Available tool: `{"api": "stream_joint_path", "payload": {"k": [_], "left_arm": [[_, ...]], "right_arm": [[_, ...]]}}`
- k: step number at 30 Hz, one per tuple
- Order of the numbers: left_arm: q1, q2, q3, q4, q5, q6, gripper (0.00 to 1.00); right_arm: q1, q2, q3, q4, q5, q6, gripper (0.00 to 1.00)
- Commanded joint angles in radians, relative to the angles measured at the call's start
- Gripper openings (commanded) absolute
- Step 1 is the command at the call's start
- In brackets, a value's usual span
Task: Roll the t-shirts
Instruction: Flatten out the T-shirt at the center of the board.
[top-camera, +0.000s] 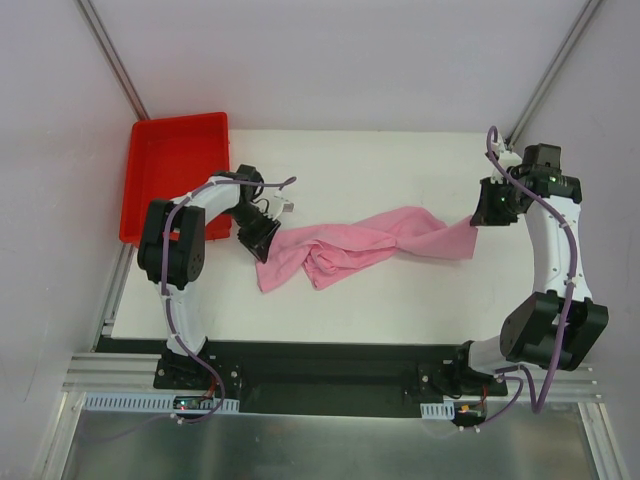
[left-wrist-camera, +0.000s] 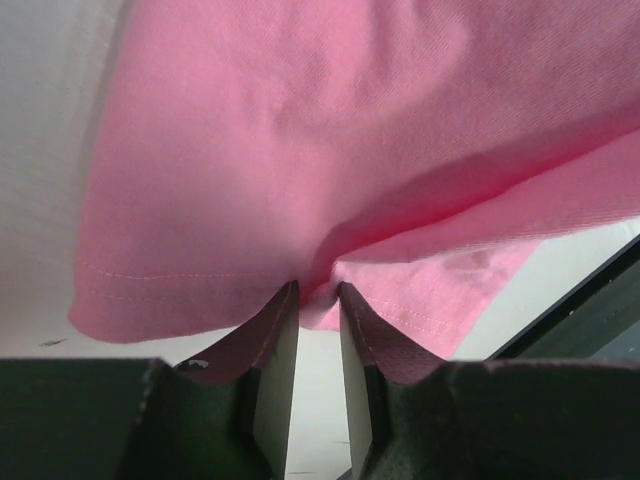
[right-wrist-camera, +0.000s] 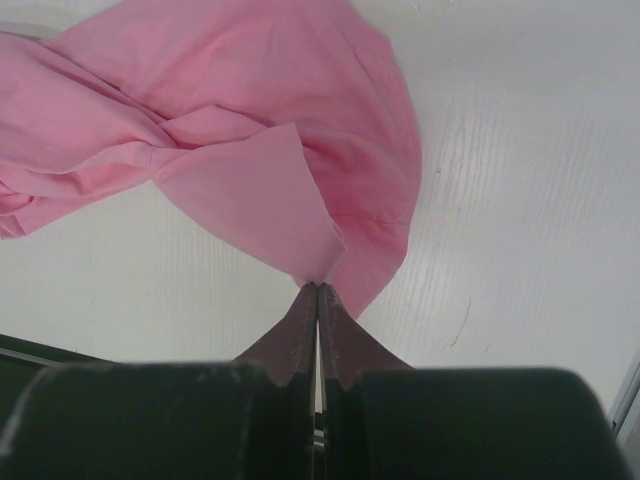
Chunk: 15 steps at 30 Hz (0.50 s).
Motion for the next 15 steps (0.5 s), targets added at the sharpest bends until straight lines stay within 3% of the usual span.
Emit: {"api": "stream_joint_path", "payload": {"k": [1,6,12,15], "left_arm": [[-0.006,-0.037,-0.028,-0.042,-0.013,0.042,0.23],[-0.004,-0.040,-0.040,-0.056,-0.017,0.048,0.23],[-0.006,-0.048,-0.003,-0.064,-0.033,0.033,0.00],[-0.004,-0.118,0.081,-0.110,-0.043,0.033,0.00]], "right_arm": [[-0.007,-0.017,0.001,0.018,0.012,-0.004,0.01],[-0.005,-0.003,0.011,0.024,0.006,0.000,0.01],[-0.007,0.018,0.042,0.025,0.013,-0.009,0.01],[-0.008,0.039,0.122,0.027,0.051,-0.024,0.01]]}}
